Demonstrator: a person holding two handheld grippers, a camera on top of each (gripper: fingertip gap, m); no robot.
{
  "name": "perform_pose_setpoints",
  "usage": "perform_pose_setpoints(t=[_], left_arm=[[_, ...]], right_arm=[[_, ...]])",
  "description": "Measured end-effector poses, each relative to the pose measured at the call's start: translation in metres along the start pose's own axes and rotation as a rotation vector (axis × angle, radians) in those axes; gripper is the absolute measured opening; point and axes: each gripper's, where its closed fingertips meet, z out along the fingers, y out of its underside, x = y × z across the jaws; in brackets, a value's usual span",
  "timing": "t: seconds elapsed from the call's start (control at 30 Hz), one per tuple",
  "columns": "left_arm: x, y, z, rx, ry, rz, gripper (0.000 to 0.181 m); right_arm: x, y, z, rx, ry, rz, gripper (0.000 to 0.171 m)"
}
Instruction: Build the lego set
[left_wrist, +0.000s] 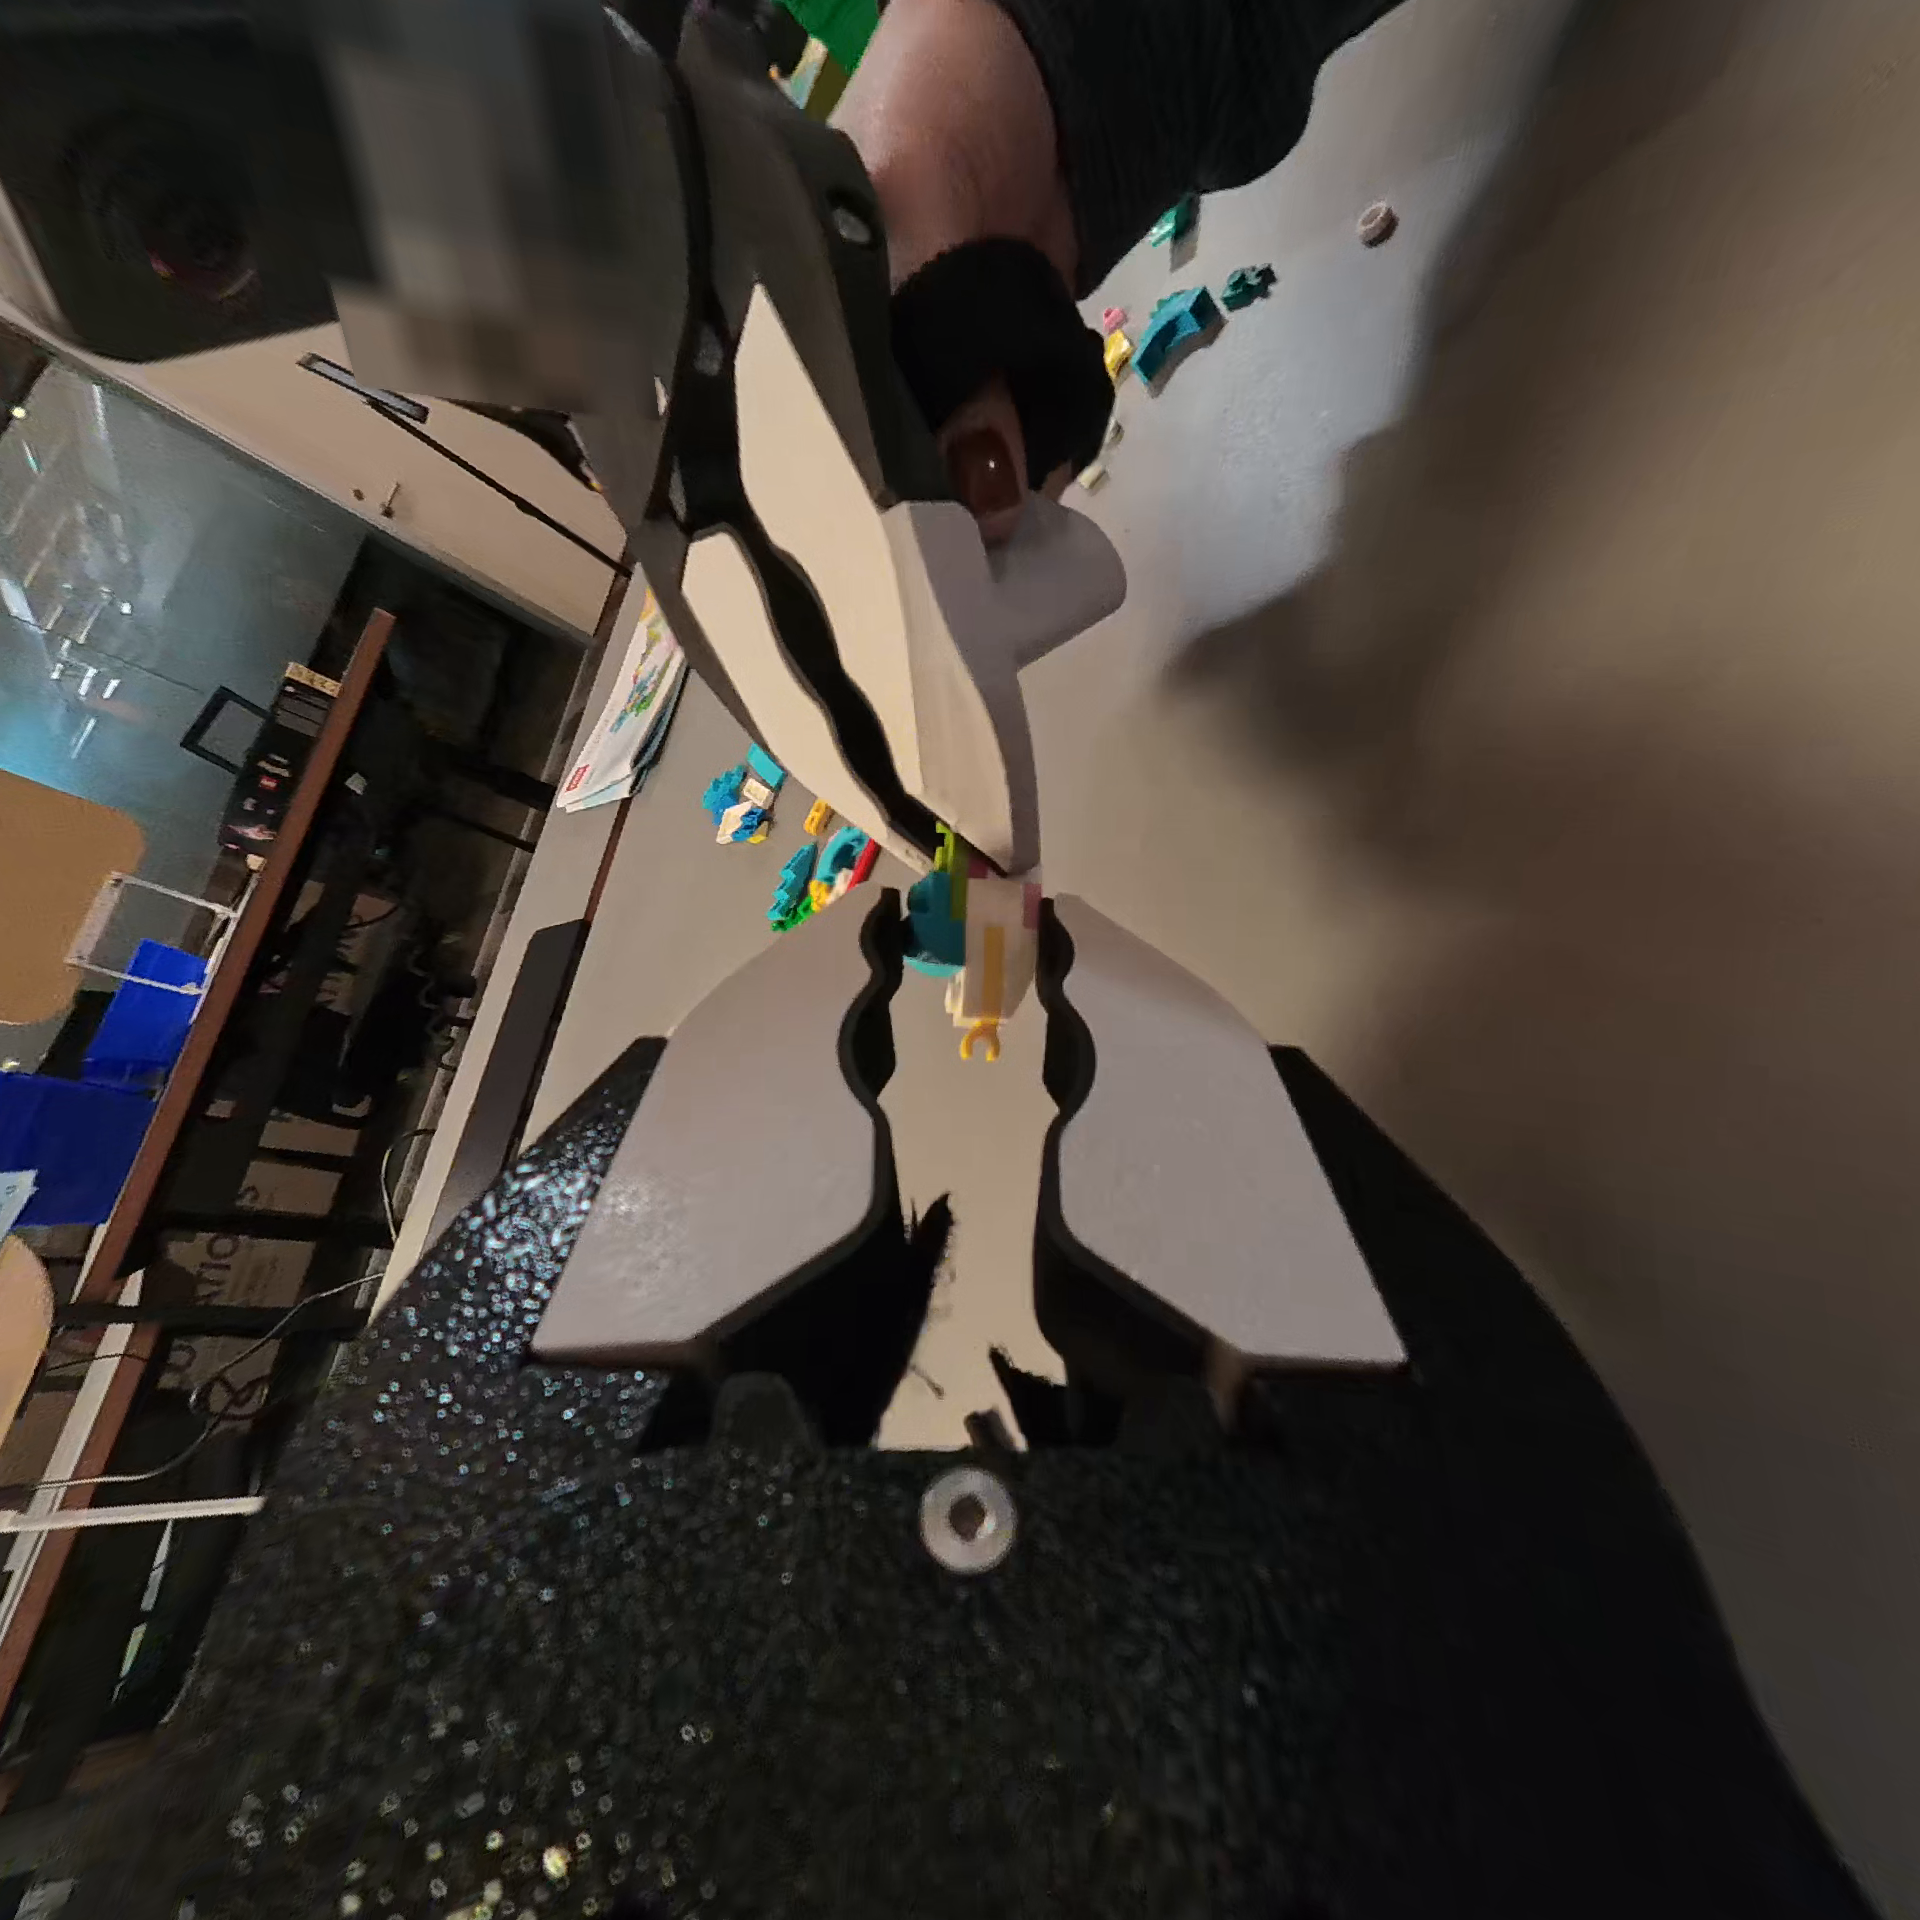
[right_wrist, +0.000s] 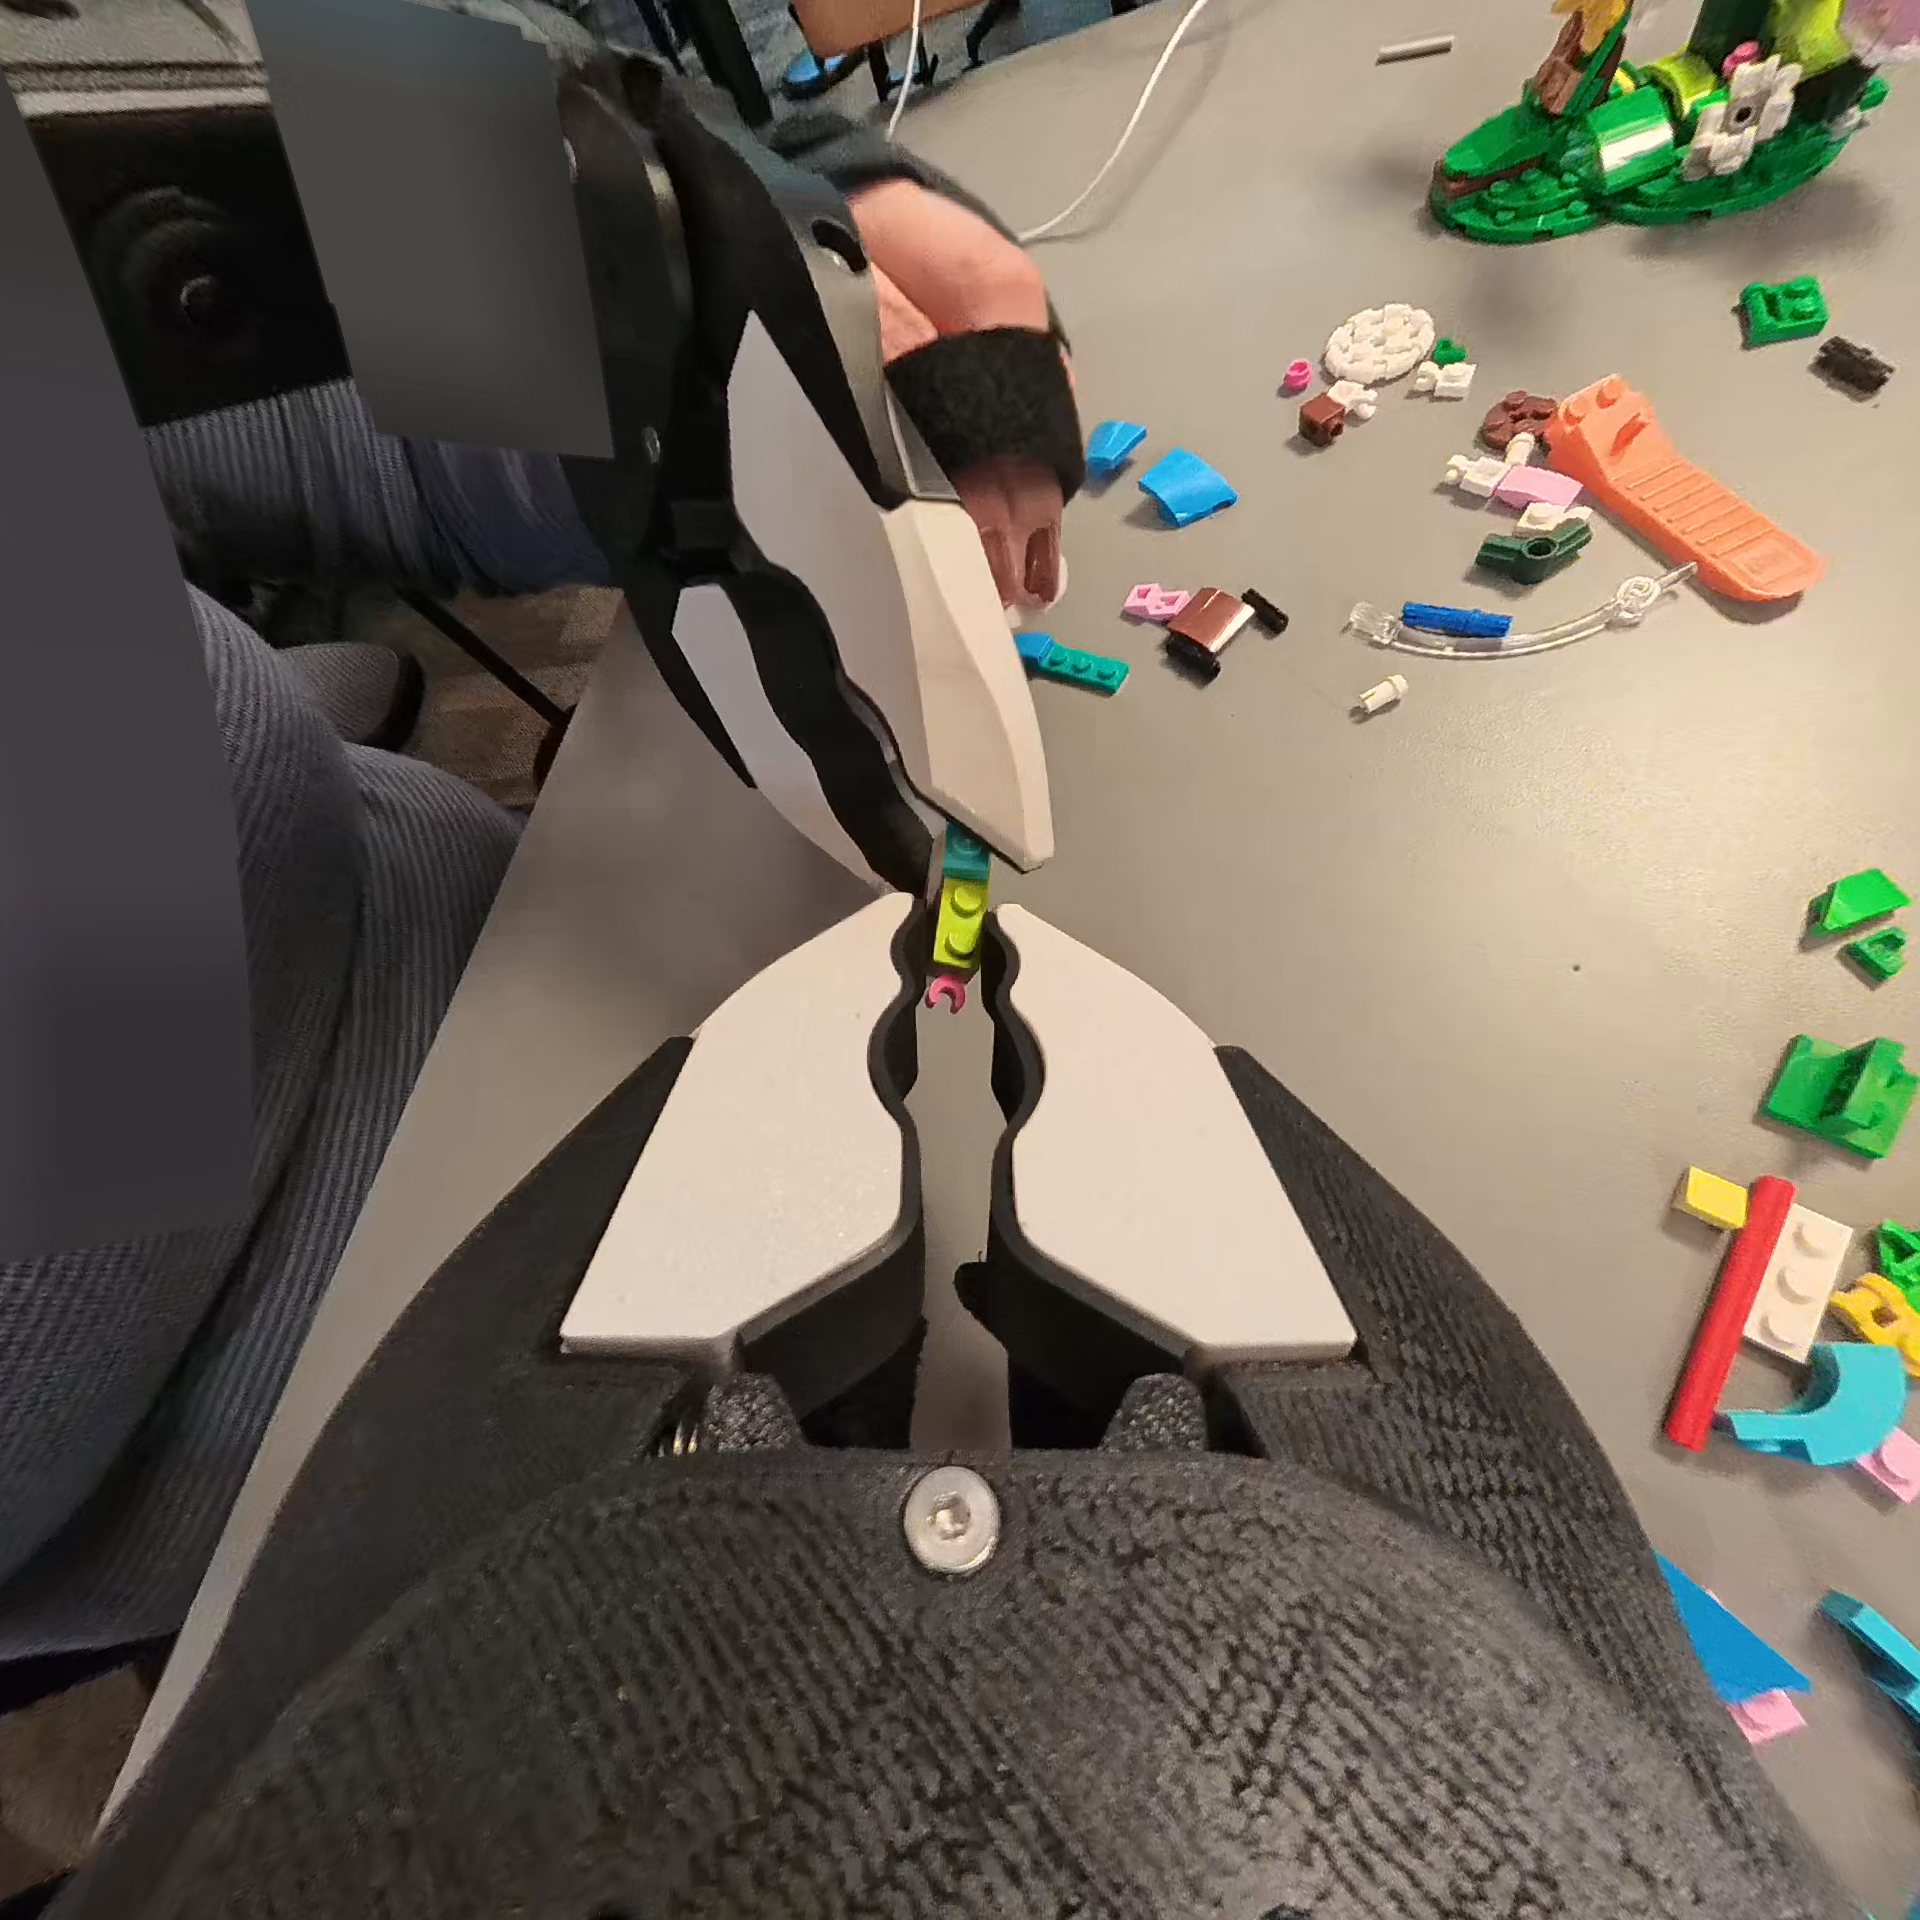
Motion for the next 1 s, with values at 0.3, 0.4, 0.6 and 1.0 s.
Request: perform_pose_setpoints(t=[0.3, 0.4, 0.6, 1.0], left_arm=[[-0.005, -0.005, -0.001, 0.038, -0.067, 0.036, 0.026], [-0.010, -0.009, -0.004, 0.050, -0.137, 0.132, 0.025], [-0.013, -0.014, -0.007, 0.067, -0.188, 0.206, 0.025], [-0.012, -0.011, -0.007, 0.035, -0.172, 0.219, 0.024]], right_arm=[[-0.002, -0.006, -0.004, 0.024, 0.007, -0.021, 0.006], [-0.003, -0.011, -0.007, 0.052, -0.009, 0.014, 0.006], [-0.007, -0.015, -0.009, 0.086, -0.048, 0.054, 0.007], [-0.006, -0.014, -0.007, 0.100, -0.075, 0.106, 0.007]])
